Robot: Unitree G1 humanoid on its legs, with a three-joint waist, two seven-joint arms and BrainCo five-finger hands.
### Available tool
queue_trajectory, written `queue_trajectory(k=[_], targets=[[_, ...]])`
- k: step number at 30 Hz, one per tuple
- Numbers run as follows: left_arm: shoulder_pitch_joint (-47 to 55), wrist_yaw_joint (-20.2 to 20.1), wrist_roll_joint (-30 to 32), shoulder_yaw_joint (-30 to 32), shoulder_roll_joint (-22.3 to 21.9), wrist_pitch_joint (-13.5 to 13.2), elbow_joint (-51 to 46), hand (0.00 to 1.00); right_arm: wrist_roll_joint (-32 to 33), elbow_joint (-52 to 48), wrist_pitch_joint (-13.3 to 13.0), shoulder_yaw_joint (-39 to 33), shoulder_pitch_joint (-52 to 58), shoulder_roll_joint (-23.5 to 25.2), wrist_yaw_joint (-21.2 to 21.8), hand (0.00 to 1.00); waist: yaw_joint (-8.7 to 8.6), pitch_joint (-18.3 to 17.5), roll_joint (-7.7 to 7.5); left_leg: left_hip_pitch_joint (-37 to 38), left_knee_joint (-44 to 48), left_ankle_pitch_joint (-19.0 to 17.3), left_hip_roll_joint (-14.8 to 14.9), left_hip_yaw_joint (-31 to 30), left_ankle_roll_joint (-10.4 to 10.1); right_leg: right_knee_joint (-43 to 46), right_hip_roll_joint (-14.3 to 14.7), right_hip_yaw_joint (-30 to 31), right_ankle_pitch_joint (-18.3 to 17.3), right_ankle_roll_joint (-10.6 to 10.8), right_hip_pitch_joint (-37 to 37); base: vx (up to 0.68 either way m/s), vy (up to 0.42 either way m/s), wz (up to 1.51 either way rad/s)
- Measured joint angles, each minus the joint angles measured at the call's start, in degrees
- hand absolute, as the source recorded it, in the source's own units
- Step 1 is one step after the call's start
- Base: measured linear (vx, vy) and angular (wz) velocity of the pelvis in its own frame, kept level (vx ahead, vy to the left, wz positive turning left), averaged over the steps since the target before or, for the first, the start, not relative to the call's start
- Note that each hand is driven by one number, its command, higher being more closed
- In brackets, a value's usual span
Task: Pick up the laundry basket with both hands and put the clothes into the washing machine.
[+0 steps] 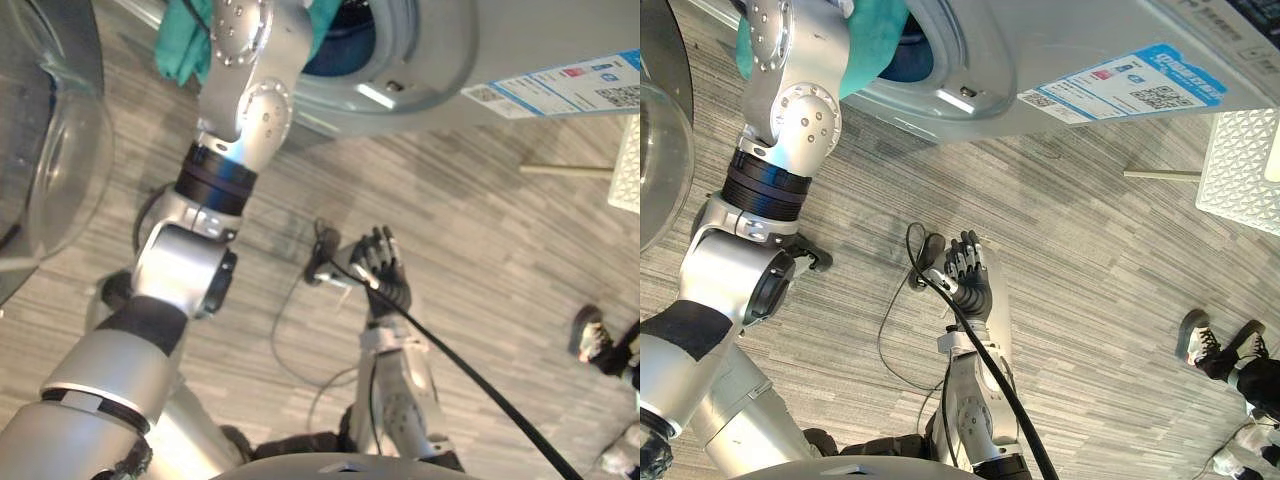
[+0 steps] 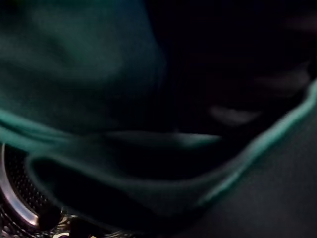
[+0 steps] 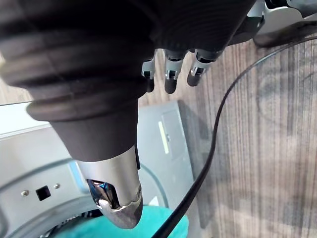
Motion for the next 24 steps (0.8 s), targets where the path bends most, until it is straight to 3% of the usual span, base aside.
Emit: queue_trajectory(k=[5,7,9,10,13,15,16,19,24], targets=[[-3.69,1.38,2.83,-4.17,4.00,0.63,-0.40,1.00,6.94,-5.59,0.15,-0.76,2.78,-0.35,2.31,0.00,0.04,0.11,-0.11,0.15,-2.36,0.23,0.11,2.29,0.39,-4.15,1.26,0.10,2.86,0.48,-0.99,0.07,0.037,-0.15],[-3.75,4.52,4.95,-6.81,6.51,1.24,-2.49,1.00,10.14,-9.18,-0.27,-1.10,5.14,-0.99,3.74,0.00,0.04,0.12,-0.12,0.91,-3.56,0.24,0.08,3.76,0.42,-6.28,2.00,0.26,4.22,0.82,-1.07,0.07,0.054,-0.16],[-3.75,9.29,12.59,-10.51,9.09,3.78,-4.16,1.00,11.39,-12.00,-0.66,-1.23,7.28,-2.69,4.46,0.00,-0.05,0.12,-0.12,2.27,-5.00,0.24,-0.35,5.60,0.43,-8.36,2.21,0.81,5.61,1.26,-1.03,0.07,0.056,-0.16],[-3.75,11.17,23.73,-13.92,10.43,7.24,-4.49,1.00,12.70,-13.32,-1.20,-1.34,8.17,-3.74,5.45,0.00,-0.08,0.12,-0.12,3.15,-5.69,0.24,-0.68,6.55,0.44,-9.38,2.28,1.28,6.13,1.66,-0.92,0.08,0.063,-0.11],[-3.82,11.23,40.00,-22.47,13.17,13.04,-4.16,1.00,13.81,-15.64,-1.74,-1.53,8.13,-5.54,6.34,0.00,-0.34,0.12,-0.12,3.95,-6.05,0.20,-0.78,7.69,0.50,-10.71,2.82,2.10,6.99,2.21,-0.85,0.06,0.039,-0.13],[-5.38,10.44,52.00,-27.81,16.11,15.92,-2.17,1.00,15.89,-17.31,-2.77,-1.54,8.05,-6.68,6.97,0.00,-0.72,0.12,-0.12,4.12,-5.96,0.13,-0.67,7.75,0.62,-11.34,3.11,2.58,7.56,2.47,-0.86,0.06,0.033,-0.15],[-7.07,8.14,59.35,-30.62,17.60,16.96,0.35,1.00,17.82,-17.81,-3.78,-1.58,8.03,-7.24,7.35,0.00,-0.88,0.12,-0.15,4.55,-5.97,-0.01,-0.29,8.33,0.85,-11.67,3.39,2.88,8.10,2.76,-0.86,0.06,0.036,-0.15],[-8.53,2.36,71.99,-35.45,22.15,17.54,3.57,1.00,20.85,-19.57,-5.33,-1.66,8.04,-7.02,7.63,0.00,-1.72,0.09,-0.21,6.60,-5.93,-0.28,0.53,10.80,1.29,-12.99,4.45,4.41,9.07,3.18,-0.83,0.07,0.032,-0.23],[-9.39,-1.80,80.18,-35.34,22.62,18.54,6.77,1.00,23.65,-19.31,-6.20,-1.62,10.27,-7.08,8.02,0.00,-2.02,0.09,-0.22,7.77,-5.98,-0.31,1.28,11.47,1.27,-13.82,5.59,5.14,9.90,3.24,-0.71,0.05,0.003,-0.18]])
